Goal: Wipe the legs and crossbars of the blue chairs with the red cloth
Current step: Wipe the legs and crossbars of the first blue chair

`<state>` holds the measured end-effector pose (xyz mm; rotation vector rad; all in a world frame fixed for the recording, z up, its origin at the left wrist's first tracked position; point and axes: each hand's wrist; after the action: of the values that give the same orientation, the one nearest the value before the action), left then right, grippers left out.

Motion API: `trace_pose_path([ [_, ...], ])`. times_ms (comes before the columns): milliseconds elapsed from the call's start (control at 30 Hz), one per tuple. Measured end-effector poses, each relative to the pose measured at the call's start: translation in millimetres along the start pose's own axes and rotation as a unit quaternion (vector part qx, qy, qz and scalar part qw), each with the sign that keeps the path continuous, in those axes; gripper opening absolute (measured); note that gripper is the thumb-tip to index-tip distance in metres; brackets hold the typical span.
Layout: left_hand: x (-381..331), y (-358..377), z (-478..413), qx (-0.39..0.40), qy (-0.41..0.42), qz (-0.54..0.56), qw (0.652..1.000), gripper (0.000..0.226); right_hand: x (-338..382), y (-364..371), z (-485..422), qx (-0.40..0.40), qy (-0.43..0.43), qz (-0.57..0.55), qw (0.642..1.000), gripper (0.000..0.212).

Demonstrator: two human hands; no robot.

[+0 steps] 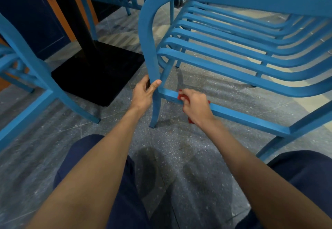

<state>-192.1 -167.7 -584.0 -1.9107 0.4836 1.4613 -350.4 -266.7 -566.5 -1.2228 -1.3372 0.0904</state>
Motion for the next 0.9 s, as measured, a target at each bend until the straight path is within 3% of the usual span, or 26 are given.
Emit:
trace_pose_path([
  [200, -4, 1, 2, 0.005, -0.005, 0.004, 1.0, 0.025, 28, 27, -19, 0.03, -0.026, -0.038, 0.998, 0.02],
  [400, -5, -3, 4, 0.014, -0.014, -0.023, 1.0, 0.031, -7, -18, 5, 0.119, -0.12, 0.026, 0.985, 0.025],
  [500, -12, -2, 9, 0.024, -0.042, -0.056, 0.997, 0.031, -12, -40, 7, 0.149, -0.07, 0.006, 0.986, 0.027],
  [567, -23, 3, 20, -0.029, -0.079, -0.094, 0.992, 0.033, -4, -54, 8, 0.157, -0.002, -0.022, 0.987, 0.024],
  [633, -35, 16, 46, -0.136, -0.172, -0.103, 0.97, 0.032, 2, -57, 8, 0.115, 0.055, -0.06, 0.99, 0.02],
  [700, -43, 31, 76, -0.154, -0.224, -0.032, 0.962, 0.023, 8, -49, 9, 0.049, 0.104, -0.115, 0.987, 0.017],
  [767, -56, 47, 95, -0.087, -0.264, 0.098, 0.956, 0.025, 16, -35, 8, 0.025, 0.169, -0.217, 0.961, 0.016],
  [833, -66, 55, 96, -0.032, -0.297, 0.206, 0.932, 0.034, 30, -24, 8, 0.044, 0.234, -0.378, 0.895, 0.02],
  [900, -70, 54, 92, 0.007, -0.305, 0.246, 0.92, 0.039, 44, -21, 8, 0.073, 0.265, -0.494, 0.825, 0.025],
])
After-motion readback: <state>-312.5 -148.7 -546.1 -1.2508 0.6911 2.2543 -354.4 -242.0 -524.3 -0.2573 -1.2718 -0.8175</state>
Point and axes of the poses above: each hand's wrist, its own z-axis away from the middle knuckle, its own y-axis out of the palm, x = y × z, and after that the axes turned 10 degrees about -z, right-handed
